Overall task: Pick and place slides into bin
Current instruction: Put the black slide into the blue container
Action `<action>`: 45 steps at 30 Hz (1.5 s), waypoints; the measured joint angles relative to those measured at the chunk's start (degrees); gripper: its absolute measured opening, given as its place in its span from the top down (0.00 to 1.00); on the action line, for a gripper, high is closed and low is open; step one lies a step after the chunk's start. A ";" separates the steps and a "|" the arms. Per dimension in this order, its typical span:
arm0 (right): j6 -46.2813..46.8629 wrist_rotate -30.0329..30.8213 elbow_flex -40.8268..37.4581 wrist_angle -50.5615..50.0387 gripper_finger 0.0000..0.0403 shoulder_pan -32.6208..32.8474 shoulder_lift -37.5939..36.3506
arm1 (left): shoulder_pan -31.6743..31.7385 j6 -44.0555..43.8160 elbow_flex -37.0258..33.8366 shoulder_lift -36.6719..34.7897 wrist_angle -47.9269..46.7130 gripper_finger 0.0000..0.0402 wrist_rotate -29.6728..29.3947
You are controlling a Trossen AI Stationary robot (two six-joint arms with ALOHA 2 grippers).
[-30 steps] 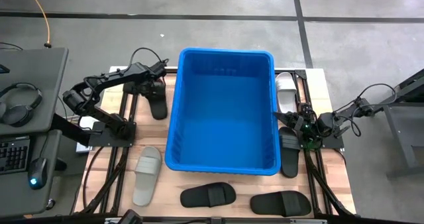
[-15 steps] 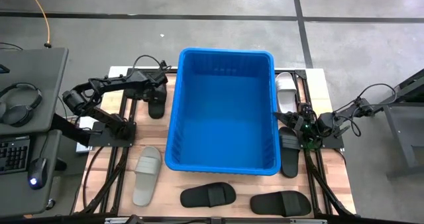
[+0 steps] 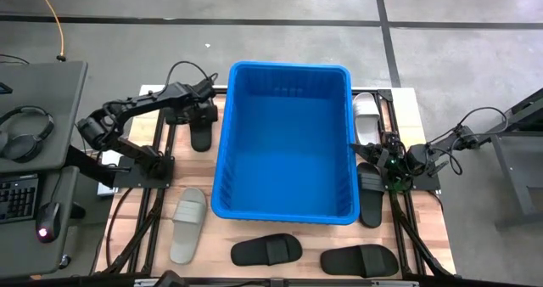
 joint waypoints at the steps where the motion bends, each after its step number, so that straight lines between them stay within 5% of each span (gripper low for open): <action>1: 0.01 -0.02 0.00 0.01 1.00 0.00 0.00 | 0.02 -2.25 0.15 -0.16 -0.27 0.44 0.48; 19: 0.00 -0.07 0.00 0.02 1.00 0.00 0.00 | 0.02 -48.08 -8.75 -8.09 10.38 0.44 3.84; 33: 0.00 -0.09 0.00 0.00 1.00 0.00 0.00 | 0.00 -62.46 -20.00 -17.22 21.31 0.44 -3.97; 45: 0.01 -0.11 0.00 0.00 1.00 0.00 0.00 | 0.00 -60.78 -23.65 -18.35 37.59 0.44 -8.88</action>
